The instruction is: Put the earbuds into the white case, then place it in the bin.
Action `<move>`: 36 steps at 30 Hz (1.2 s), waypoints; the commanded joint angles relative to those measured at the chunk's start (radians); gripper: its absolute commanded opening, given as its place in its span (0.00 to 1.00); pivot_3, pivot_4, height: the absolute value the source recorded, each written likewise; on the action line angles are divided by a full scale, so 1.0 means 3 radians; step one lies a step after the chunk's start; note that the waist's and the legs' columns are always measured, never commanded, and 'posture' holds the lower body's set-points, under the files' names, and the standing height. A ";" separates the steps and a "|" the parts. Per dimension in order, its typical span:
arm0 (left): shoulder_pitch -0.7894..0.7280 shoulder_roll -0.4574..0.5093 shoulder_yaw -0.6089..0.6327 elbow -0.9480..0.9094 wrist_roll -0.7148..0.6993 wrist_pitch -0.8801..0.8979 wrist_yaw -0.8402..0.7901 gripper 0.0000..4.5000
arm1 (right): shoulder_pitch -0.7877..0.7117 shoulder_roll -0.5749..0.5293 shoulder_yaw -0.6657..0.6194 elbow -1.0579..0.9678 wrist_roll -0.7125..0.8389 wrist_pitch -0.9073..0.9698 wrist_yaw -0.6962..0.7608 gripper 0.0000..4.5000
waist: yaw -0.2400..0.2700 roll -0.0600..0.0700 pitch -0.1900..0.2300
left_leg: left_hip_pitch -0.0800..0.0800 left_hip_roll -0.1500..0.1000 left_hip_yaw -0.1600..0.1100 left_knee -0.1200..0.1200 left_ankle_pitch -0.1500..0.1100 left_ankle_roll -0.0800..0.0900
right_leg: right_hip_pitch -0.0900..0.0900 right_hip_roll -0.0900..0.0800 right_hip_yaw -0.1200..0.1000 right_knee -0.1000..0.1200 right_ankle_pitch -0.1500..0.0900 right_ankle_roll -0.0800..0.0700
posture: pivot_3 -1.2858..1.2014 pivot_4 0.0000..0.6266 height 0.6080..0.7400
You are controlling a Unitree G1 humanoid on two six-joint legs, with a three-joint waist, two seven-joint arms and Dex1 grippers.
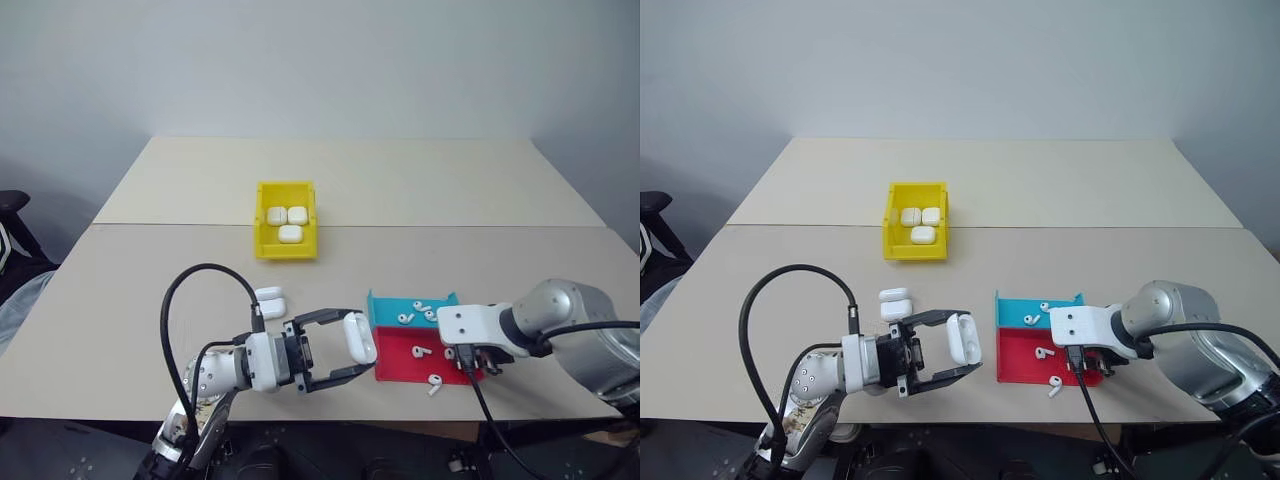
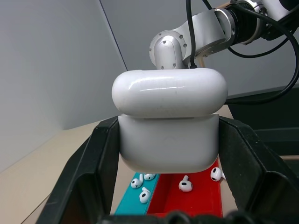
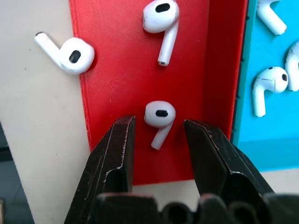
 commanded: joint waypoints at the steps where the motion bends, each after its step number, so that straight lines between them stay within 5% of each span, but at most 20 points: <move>1: 0.0013 -0.0004 -0.0010 -0.0073 -0.0004 -0.0094 0.0025 0.65 | -0.0063 0.0000 -0.0022 -0.0026 -0.0049 0.0027 0.0003 0.45 | 0.0000 0.0000 0.0000 | 0.0000 0.0000 0.0000 0.0000 0.0000 0.0000 | 0.0000 0.0000 0.0000 0.0000 0.0000 0.0000 | 0.52 0.24 1.00; 17: 0.0005 -0.0006 -0.0022 -0.0050 0.0038 -0.0105 0.0041 0.65 | -0.0086 0.0080 0.0022 0.0025 -0.0105 0.0140 0.0011 0.45 | -0.0002 0.0000 0.0000 | 0.0000 0.0000 0.0000 0.0000 0.0000 0.0000 | 0.0000 0.0000 0.0000 0.0000 0.0000 0.0000 | 0.52 0.24 1.00; 20: -0.0005 -0.0003 -0.0022 -0.0044 0.0048 -0.0106 0.0046 0.65 | -0.0067 0.0071 0.0033 0.0048 -0.0144 0.0095 -0.0013 0.33 | -0.0002 0.0000 0.0000 | 0.0000 0.0000 0.0000 0.0000 0.0000 0.0000 | 0.0000 0.0000 0.0000 0.0000 0.0000 0.0000 | 0.52 0.24 1.00; 35: -0.0008 -0.0020 -0.0020 -0.0042 0.0075 -0.0108 0.0071 0.65 | -0.0049 0.0075 0.0058 0.0123 -0.0229 0.0002 -0.0007 0.33 | -0.0001 0.0000 0.0000 | 0.0000 0.0000 0.0000 0.0000 0.0000 0.0000 | 0.0001 0.0000 0.0000 0.0000 0.0000 0.0000 | 0.52 0.24 1.00; 36: -0.0009 -0.0019 -0.0018 -0.0043 0.0074 -0.0105 0.0072 0.65 | -0.0048 0.0073 0.0060 0.0124 -0.0234 -0.0006 -0.0002 0.25 | 0.0000 0.0000 0.0000 | 0.0000 0.0000 0.0000 0.0000 0.0000 0.0000 | 0.0001 0.0000 0.0000 0.0000 0.0000 0.0000 | 0.52 0.24 1.00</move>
